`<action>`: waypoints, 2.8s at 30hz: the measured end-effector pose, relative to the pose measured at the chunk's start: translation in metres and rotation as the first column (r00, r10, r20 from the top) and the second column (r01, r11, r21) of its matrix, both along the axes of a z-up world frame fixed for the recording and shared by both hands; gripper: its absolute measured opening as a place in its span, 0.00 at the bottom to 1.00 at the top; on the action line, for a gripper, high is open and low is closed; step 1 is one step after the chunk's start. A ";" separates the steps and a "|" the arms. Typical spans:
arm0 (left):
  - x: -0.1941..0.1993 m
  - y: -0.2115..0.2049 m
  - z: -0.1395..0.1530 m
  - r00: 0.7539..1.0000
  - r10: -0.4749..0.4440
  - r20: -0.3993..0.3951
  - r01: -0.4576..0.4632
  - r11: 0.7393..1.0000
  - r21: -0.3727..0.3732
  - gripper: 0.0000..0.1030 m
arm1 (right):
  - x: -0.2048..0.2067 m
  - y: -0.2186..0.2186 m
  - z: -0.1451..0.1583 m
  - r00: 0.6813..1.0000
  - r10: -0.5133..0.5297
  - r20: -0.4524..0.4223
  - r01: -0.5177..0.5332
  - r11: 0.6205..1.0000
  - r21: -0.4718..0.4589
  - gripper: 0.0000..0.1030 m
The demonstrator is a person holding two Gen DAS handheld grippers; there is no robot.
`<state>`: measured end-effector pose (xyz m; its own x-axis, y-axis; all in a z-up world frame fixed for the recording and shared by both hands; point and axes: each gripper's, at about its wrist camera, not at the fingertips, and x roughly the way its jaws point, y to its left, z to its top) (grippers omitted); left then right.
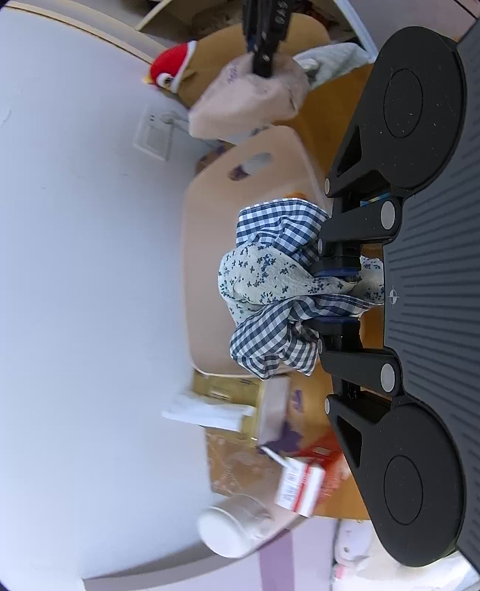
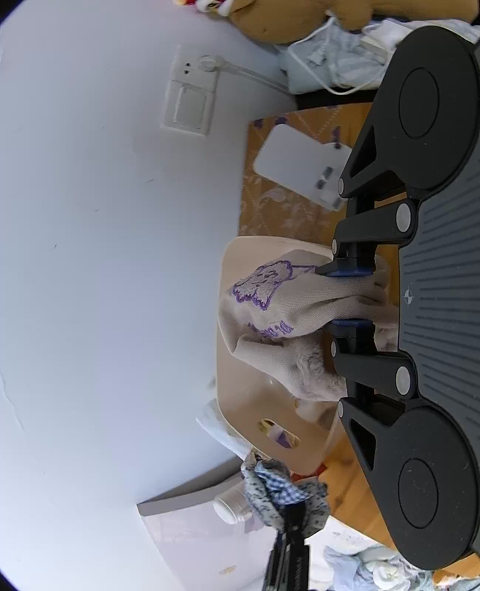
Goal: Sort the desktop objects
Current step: 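Carry the checked cloth and pink hat into the basket and release both, then grasp the brown plush bear with the left tool while the right tool grasps the Hello Kitty plush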
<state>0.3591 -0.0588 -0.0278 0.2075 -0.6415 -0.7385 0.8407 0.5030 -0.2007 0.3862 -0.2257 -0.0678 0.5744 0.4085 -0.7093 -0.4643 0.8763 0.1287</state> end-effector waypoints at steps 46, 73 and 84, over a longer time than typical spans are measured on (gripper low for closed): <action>-0.010 0.000 -0.049 0.994 -0.108 0.030 0.100 0.976 0.195 0.79 | -0.026 0.020 -0.035 0.993 0.064 0.095 -0.056 0.994 -0.089 1.00; -0.025 0.054 -0.159 0.977 -0.169 -0.127 0.209 0.861 0.464 0.79 | -0.068 0.022 -0.143 0.938 0.287 -0.193 -0.335 0.892 -0.304 1.00; -0.028 0.042 -0.175 0.972 -0.207 -0.108 0.233 0.852 0.469 0.79 | -0.069 0.039 -0.166 0.922 0.315 -0.223 -0.376 0.865 -0.333 0.76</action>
<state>0.3313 -0.0166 -0.2025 0.0561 -0.2340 -0.9706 0.9359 0.3510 -0.0306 0.3174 -0.1866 -0.2336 0.3139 0.2570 -0.9140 -0.7464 0.6617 -0.0703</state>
